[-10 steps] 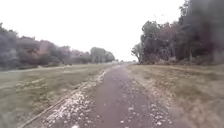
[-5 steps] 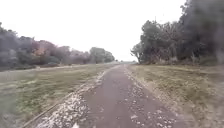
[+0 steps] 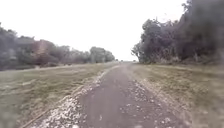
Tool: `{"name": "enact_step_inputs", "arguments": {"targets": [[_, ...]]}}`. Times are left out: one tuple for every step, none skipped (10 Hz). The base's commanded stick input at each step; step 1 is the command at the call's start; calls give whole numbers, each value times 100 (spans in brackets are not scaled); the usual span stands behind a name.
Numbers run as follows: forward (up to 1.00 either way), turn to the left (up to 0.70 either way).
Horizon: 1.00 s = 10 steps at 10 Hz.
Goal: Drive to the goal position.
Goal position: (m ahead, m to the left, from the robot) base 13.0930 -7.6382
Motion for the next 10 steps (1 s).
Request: {"name": "enact_step_inputs", "arguments": {"targets": [[45, -24], [45, -26], [45, -22], [45, -11], [45, 0], [45, 0], [45, 0], [45, 0], [45, 0], [45, -1]]}}
